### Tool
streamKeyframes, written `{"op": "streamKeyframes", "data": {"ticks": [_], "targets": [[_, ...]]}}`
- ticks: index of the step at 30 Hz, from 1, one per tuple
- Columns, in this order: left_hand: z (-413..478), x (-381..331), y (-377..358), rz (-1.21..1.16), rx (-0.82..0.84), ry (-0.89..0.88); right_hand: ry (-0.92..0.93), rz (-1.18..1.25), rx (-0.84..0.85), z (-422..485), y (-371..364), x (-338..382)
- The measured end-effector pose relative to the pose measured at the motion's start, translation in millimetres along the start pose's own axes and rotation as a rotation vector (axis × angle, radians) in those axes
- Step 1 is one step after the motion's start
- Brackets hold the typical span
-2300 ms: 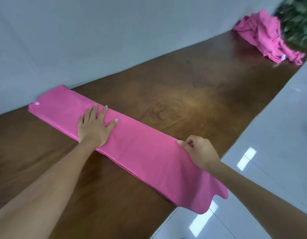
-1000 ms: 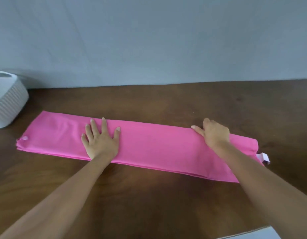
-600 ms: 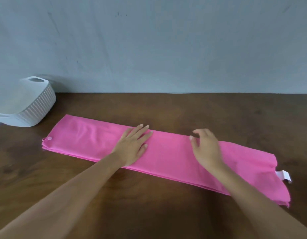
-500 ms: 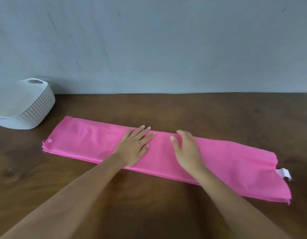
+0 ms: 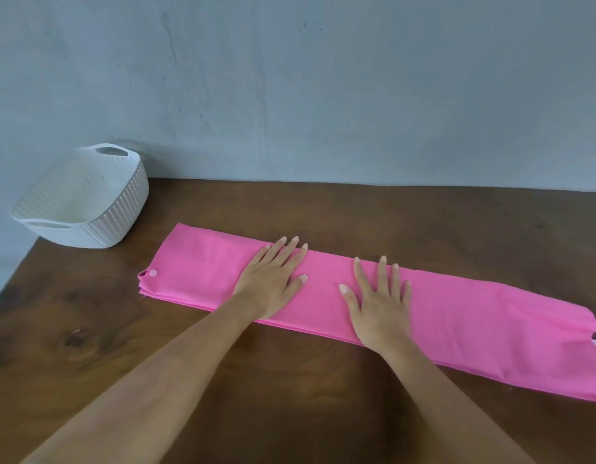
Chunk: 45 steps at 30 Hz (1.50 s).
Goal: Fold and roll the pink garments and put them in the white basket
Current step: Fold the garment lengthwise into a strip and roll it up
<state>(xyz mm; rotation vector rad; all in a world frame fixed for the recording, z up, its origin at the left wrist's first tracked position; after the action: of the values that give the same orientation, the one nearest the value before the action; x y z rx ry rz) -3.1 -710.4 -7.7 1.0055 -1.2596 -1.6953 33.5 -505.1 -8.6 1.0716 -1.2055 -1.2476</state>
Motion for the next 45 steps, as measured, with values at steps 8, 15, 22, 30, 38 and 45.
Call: {"op": "streamKeyframes", "data": {"ticks": [8,15,22,30,38,45], "targets": [[-29.3,100.5,21.0,0.019,0.007,0.104,-0.011,-0.062,0.002,0.7,-1.5,-0.3],[-52.0,165.6,35.2,0.101,0.008,0.25,-0.026,-0.061,0.005,0.7,-1.3,1.7],[-53.8,182.8,36.1,0.117,-0.004,0.433,-0.035,-0.074,0.001,2.0,-0.9,3.0],[-35.3,149.2,43.4,0.243,-0.018,0.284,-0.042,-0.05,0.007,3.3,-3.8,2.5],[0.2,-12.2,19.3,-0.075,-0.016,0.069,-0.045,0.022,0.025,5.9,-4.1,0.6],[3.9,-58.9,-6.2,-0.019,0.022,0.027,0.033,0.07,0.008,-1.4,0.4,-31.0]]}}
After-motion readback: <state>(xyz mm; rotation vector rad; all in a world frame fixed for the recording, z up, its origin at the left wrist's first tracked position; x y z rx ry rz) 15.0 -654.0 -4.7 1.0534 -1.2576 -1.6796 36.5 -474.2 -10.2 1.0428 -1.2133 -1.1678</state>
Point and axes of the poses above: each hand's wrist, its own z-axis towards the middle knuckle, its own y-axis out of the back of the hand, x = y × z, the point moved 10 cm from there along z, towards the middle knuckle, and after that the axes turned 14 degrees about -x, right-handed, at the moved point
